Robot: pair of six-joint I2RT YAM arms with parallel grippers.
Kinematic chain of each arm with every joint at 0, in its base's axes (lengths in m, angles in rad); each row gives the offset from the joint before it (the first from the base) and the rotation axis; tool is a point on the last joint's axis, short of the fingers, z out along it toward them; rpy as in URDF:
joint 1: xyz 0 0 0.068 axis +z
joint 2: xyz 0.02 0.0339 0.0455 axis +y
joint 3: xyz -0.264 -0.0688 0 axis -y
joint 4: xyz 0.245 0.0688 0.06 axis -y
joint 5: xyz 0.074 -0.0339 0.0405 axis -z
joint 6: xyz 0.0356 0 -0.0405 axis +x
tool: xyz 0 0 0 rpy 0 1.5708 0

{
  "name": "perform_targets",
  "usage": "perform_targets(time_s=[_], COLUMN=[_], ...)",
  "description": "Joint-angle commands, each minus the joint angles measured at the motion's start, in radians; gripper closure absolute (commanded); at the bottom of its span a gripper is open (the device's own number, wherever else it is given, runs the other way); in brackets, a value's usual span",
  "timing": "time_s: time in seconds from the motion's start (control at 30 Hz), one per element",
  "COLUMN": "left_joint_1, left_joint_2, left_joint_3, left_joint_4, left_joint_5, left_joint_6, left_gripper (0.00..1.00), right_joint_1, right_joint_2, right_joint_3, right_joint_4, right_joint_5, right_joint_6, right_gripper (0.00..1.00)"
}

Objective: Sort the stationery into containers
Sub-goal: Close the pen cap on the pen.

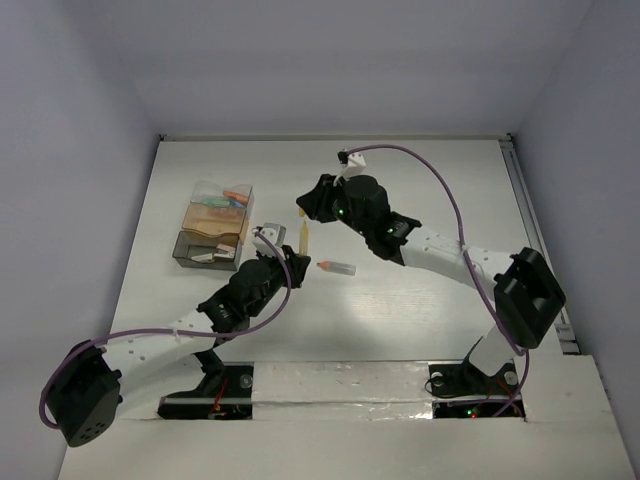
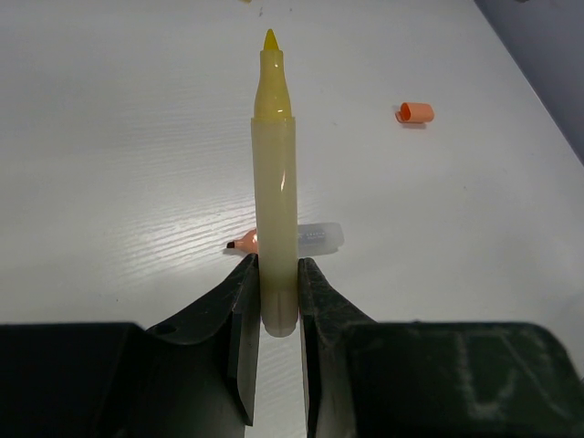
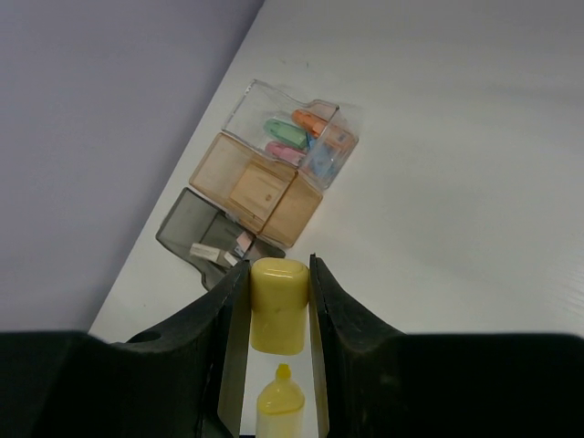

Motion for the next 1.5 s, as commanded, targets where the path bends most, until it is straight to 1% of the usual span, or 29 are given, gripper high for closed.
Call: perform_targets(time_s=[0.0,0.53,0.83,1.0,1.27,1.47], left_joint_1=[0.003,0.003,0.003,0.003,0.003,0.003], left_joint_2=[-0.003,-0.033,-0.048,-0.059,-0.042,-0.052], left_joint_3=[0.042,0.054,0.048,0.053,0.092,0.099], left_joint_4=[0.035,0.031,0.023,0.012,0.025,0.031], left_joint_5=[-0.003,-0.037,-0.033,-0.062,-0.069,-0.071], left_joint_6=[0.01,0.026,0.025,0.025,0.033,0.034], left_gripper=[1.0,1.0,1.0,1.0,1.0,1.0], right_joint_1=[0.01,0.047,0.047,0.047,0.094,0.114], right_joint_2=[-0.041,-0.015,-0.006,-0.012,0.0,-0.018], right_joint_3=[-0.001,-0.015,-0.012,-0.024,-0.059,-0.115], right_joint_4=[0.059,0.038,0.036,0.038,0.064,0.128], right_joint_5=[0.012,0.04,0.061,0.054,0.054,0.051], right_joint_6=[-0.017,-0.026,-0.037,-0.032,-0.001,0.028], right_gripper=[1.0,1.0,1.0,1.0,1.0,1.0])
